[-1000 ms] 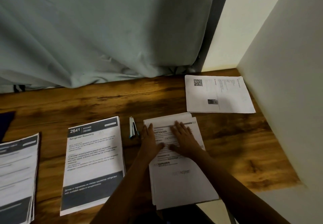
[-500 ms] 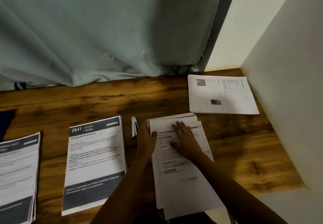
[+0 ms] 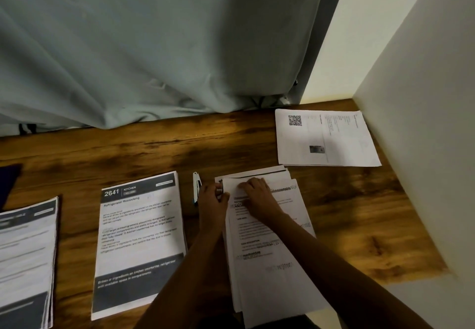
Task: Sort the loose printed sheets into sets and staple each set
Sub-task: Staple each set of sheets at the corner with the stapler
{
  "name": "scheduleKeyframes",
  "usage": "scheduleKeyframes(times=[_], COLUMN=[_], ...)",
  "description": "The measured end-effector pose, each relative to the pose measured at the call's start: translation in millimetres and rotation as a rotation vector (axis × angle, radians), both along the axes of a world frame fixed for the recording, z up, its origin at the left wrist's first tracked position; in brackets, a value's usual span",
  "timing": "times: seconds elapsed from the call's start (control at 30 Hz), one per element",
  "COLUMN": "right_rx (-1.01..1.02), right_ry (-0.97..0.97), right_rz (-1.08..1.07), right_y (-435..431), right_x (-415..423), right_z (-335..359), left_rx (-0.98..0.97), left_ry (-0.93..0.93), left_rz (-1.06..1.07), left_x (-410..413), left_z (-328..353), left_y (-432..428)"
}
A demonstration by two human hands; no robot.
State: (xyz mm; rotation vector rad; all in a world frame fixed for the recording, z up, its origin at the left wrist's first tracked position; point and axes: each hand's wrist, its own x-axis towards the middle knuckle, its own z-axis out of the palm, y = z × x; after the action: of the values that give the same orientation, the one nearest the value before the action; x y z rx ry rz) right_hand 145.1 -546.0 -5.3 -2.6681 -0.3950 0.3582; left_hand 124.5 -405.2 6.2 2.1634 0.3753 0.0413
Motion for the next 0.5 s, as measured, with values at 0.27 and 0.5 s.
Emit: scheduleKeyframes(times=[0.27,0.5], right_rx=[0.058,0.167], right_ry=[0.023,0.05], right_rz=[-0.079,-0.114], right_y=[-1,-9], right_x=[7,19], right_z=[-1,6], left_rx=[0.12,0.124], left_ry=[-0.084,-0.039], left_rz=[-0.009,-0.048], left_x=[-2,-2], left_z=[-4,-5], left_y=[2,8])
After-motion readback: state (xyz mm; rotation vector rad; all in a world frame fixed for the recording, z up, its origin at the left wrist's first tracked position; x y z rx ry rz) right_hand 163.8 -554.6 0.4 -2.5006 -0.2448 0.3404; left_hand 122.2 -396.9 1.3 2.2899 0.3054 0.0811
